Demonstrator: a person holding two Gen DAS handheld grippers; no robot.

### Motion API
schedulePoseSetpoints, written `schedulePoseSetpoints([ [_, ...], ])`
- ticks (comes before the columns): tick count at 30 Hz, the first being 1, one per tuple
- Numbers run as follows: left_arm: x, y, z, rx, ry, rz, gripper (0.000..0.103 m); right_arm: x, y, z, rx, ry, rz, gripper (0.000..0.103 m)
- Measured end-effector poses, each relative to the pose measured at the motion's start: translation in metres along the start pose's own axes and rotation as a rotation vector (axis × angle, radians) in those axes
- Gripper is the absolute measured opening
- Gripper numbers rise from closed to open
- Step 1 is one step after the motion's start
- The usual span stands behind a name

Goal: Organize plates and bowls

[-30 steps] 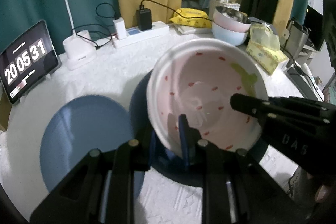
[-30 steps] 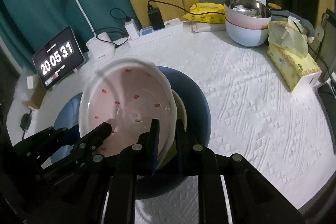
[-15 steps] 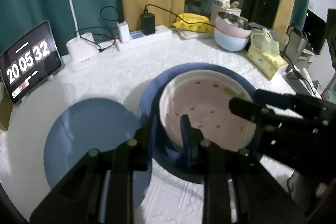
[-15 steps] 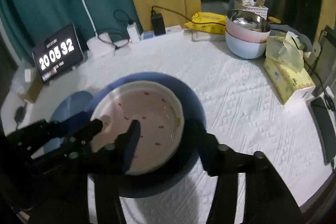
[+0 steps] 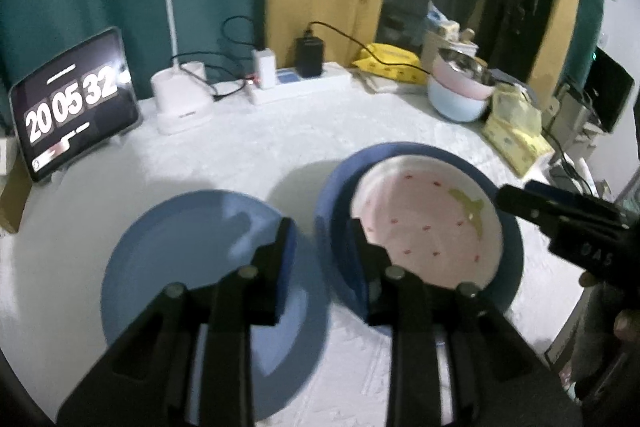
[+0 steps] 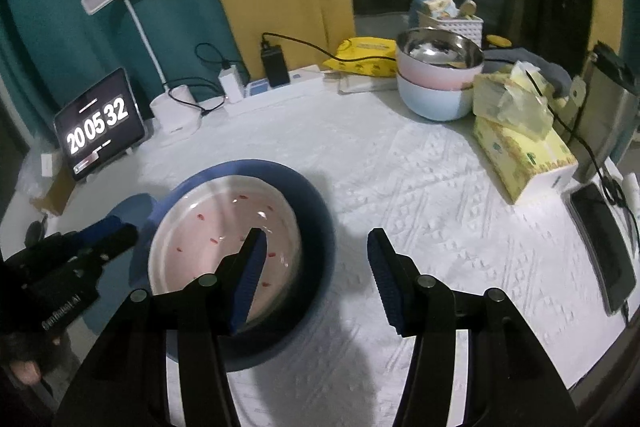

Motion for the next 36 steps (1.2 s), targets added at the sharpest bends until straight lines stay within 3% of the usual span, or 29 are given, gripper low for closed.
schedulePoseSetpoints([
  [7,0.008,-0.007,-0.012,-0.017,0.016,-0.019,0.041,0.006,-0.007,0.021,0.063,-0.019,-0.024,0.055],
  [19,0.024,-0.021,0.000,0.056,0.017,-0.069,0.042,0.023,-0.023,0.027,0.078,-0.029,-0.074,0.055],
  [26,0.027,-0.020,-0.002,0.064,0.020,-0.050,0.042,0.032,-0.024,0.030,0.102,-0.010,-0.060,0.055],
  [29,0.028,-0.020,-0.002,0.046,-0.001,-0.049,0.039,0.034,-0.024,0.028,0.093,0.008,-0.061,0.055],
  [34,0.027,-0.018,0.013,0.092,-0.033,-0.035,0.015,0.036,-0.025,0.026,0.110,0.014,-0.063,0.050],
  [36,0.027,-0.018,0.013,0.093,-0.027,-0.033,0.014,0.034,-0.025,0.022,0.116,0.044,-0.052,0.032],
])
Point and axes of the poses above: each gripper's, at about its wrist camera, not at the fingertips, and x roughly the way its jaws point, z to its right, y to its top, the point moved 9 cm from there along x, roughly the way its jaws point, and after that the axes turned 12 degrees about z, right-handed, at the moved point
